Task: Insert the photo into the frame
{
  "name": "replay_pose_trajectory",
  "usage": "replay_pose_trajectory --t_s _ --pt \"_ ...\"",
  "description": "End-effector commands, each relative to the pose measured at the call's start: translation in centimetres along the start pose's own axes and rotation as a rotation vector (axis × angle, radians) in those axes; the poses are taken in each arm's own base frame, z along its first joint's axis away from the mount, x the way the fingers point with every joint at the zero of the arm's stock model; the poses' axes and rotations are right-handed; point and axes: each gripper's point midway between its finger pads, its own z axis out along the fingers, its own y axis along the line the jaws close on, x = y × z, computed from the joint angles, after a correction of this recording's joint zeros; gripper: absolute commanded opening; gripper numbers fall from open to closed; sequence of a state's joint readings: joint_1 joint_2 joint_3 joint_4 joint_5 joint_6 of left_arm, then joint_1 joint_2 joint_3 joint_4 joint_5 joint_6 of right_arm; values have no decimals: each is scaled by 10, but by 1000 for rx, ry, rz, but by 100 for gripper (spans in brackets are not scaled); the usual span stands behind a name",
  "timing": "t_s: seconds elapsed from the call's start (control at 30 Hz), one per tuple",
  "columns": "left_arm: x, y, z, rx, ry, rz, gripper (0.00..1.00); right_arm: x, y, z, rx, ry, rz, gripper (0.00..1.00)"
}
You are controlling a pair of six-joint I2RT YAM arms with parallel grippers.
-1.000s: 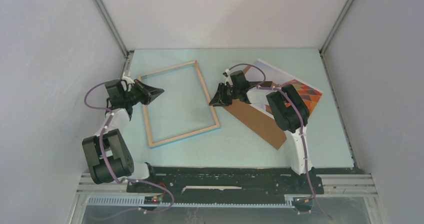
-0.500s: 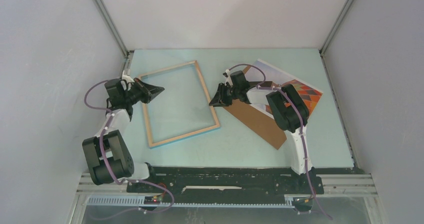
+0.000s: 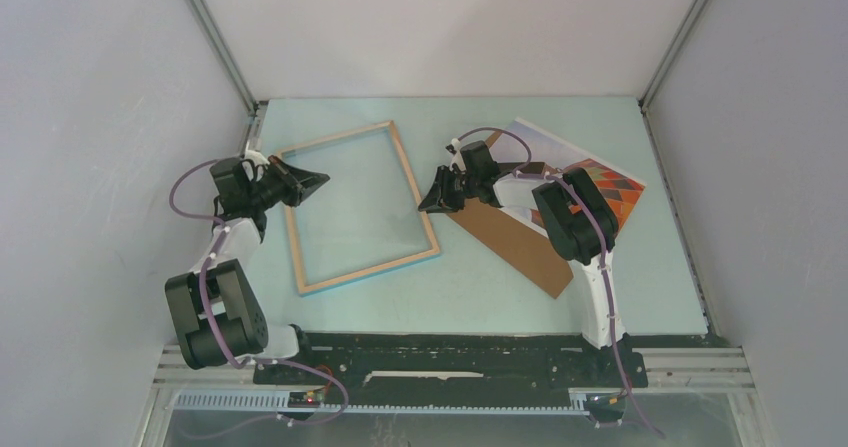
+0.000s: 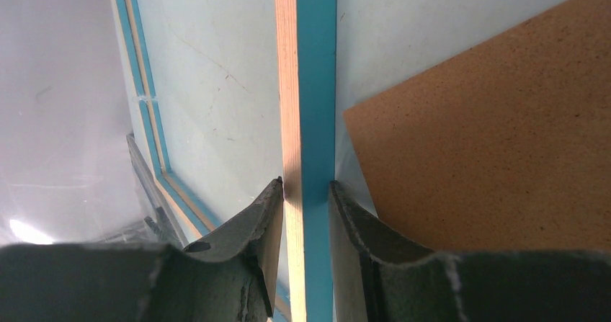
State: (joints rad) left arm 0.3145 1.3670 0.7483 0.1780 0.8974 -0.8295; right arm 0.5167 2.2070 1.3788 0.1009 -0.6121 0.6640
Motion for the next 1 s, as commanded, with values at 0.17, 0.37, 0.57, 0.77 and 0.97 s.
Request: replay_pose_trajectory --t_s 0.17,0.37,0.57,0.77,0.97 --pt "6 -3 9 32 46 42 0 -6 7 1 -31 -7 -4 37" --pt "4 9 14 2 54 35 0 -5 8 1 -34 -5 -4 37" --pt "7 21 12 -67 80 40 0 -6 8 0 -38 -5 2 38" --pt "13 28 6 -128 96 68 0 -7 6 -1 -43 -9 13 38" --pt "16 27 1 -139 89 87 0 -8 7 -2 -46 -11 10 38"
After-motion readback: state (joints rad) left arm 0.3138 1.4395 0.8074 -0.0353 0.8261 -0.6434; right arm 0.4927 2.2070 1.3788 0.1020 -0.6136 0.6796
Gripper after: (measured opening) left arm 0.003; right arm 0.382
